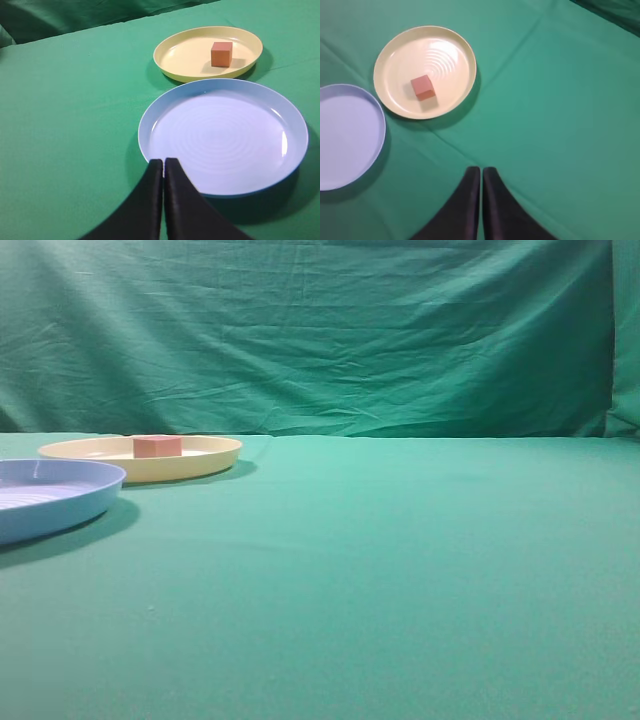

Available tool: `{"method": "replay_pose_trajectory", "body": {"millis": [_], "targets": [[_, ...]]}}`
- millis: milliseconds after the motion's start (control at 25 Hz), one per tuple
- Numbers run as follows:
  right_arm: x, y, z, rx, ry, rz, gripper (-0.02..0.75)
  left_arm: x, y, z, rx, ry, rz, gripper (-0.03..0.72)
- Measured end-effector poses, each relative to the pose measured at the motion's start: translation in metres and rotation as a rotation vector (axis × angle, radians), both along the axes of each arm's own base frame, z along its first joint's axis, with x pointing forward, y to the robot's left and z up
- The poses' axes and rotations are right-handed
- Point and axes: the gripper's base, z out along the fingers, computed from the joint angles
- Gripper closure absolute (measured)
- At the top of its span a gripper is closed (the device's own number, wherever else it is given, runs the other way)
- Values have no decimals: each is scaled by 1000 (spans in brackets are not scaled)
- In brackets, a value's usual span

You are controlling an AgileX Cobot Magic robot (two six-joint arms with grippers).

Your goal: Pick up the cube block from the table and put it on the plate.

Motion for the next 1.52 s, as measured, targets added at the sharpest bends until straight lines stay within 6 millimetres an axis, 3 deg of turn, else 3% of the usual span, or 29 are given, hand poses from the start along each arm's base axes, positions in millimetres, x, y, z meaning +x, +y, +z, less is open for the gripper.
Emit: {"method": "replay_pose_trajectory", "body": {"millis": [160,360,480,680,1160,1320,1520], "targets": [[-41,-23,9,-11,13,-8,738,0,0,0,0,0,0,688],[-92,-46,-2,-21,65,-6,738,0,0,0,0,0,0,688],[-122,-54,-6,61,71,1,738,0,0,0,0,0,0,688],[-167,-73,-2,93,62,24,738,0,0,0,0,0,0,688],[-197,-111,2,34,-37,-103,738,0,0,0,0,0,0,688],[-216,-132,-14,100,-156,-226,738,0,0,0,0,0,0,688],[-238,-153,-55,168,-327,-387,738,0,0,0,0,0,0,688]]}}
